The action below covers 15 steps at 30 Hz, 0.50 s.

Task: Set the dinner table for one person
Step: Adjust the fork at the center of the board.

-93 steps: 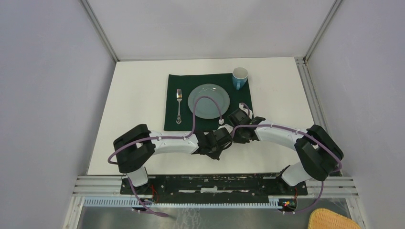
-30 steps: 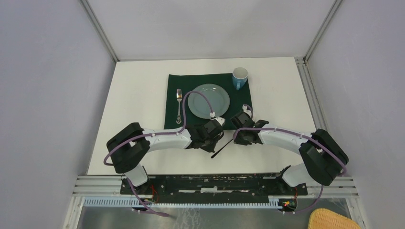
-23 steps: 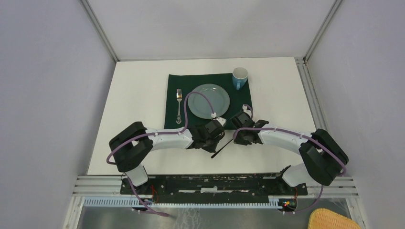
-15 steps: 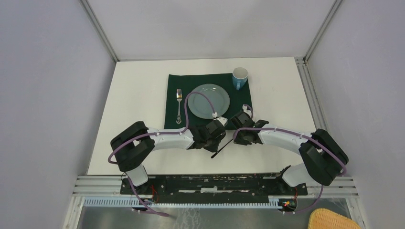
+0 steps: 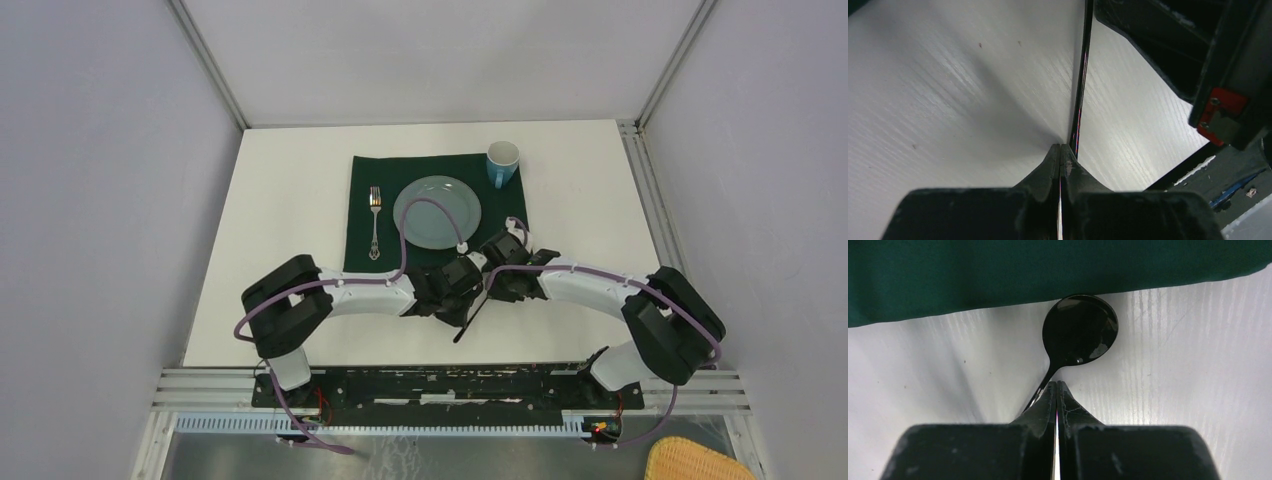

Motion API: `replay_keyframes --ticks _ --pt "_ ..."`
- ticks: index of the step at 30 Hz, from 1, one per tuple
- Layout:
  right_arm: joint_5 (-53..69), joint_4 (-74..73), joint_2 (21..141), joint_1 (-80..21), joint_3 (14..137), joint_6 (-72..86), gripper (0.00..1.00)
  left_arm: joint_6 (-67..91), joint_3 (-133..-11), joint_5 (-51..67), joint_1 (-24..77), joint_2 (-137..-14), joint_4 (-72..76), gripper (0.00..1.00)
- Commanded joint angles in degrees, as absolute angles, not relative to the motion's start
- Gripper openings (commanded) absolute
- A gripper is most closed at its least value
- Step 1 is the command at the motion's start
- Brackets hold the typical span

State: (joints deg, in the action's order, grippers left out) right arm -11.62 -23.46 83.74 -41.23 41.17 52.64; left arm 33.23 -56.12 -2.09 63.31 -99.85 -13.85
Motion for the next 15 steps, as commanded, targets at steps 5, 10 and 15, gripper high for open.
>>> replay_keyframes --ticks 5,10,15 --pt "-10.75 -21.87 87.71 -41.05 41.87 52.64 0.0 36.58 -58.18 -0.35 64.68 -99.61 -16.08 0.02" --pt "-10.53 -21.4 88.69 -41.07 42.45 52.64 0.0 37.17 -58.48 -0.49 65.17 -99.76 -15.75 0.02" --pt "-10.63 -21.6 89.03 -41.1 42.87 52.39 0.0 37.44 -59.37 -0.57 65.76 -100.71 -15.36 0.02"
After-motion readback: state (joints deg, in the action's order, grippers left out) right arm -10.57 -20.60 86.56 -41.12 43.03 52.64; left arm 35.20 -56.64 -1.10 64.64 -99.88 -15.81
